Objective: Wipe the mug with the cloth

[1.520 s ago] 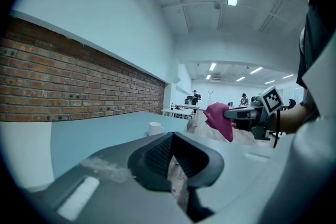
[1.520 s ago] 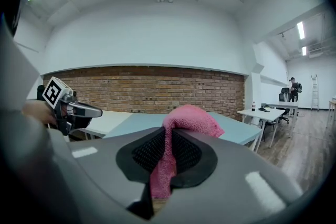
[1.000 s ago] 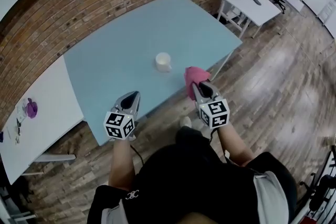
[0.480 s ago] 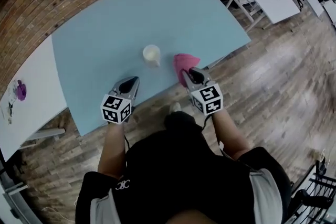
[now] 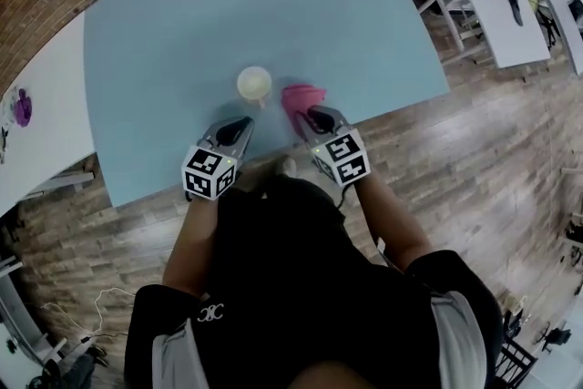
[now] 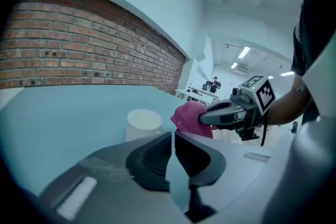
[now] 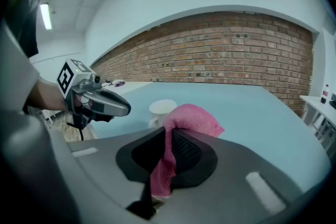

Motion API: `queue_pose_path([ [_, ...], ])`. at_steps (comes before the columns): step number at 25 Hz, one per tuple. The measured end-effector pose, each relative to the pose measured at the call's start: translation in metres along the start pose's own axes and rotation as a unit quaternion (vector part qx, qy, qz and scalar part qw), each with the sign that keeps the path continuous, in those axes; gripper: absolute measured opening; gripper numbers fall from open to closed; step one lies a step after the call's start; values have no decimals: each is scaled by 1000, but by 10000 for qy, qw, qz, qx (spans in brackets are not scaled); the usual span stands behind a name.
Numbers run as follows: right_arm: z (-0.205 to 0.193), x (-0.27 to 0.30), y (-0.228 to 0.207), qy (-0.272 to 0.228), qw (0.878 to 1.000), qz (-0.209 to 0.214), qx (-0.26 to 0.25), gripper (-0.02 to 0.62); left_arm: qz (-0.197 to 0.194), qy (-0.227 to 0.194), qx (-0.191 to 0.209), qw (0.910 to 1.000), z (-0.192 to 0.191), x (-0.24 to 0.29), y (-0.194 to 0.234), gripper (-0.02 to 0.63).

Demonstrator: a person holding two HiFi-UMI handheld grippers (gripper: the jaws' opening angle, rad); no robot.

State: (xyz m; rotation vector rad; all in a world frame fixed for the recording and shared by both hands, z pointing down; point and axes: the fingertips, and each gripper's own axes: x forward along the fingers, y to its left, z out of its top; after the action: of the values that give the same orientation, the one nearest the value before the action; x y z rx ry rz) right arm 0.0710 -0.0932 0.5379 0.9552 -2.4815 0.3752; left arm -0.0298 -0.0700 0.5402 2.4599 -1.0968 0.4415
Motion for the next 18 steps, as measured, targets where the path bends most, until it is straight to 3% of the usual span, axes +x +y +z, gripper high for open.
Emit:
queue_pose_path([
  [4,-6,17,-5,192,9997,154,-97,37,-36,60,-368,9993,-15,18,-1,106],
  [10,-10,34,1,399,9980,488,-56,37,50,105,-607,9981,-18,40,0,114],
  [18,-7,53,6,599,9937,867,-394,37,32,271,-742,9969,-25,56,8,114],
])
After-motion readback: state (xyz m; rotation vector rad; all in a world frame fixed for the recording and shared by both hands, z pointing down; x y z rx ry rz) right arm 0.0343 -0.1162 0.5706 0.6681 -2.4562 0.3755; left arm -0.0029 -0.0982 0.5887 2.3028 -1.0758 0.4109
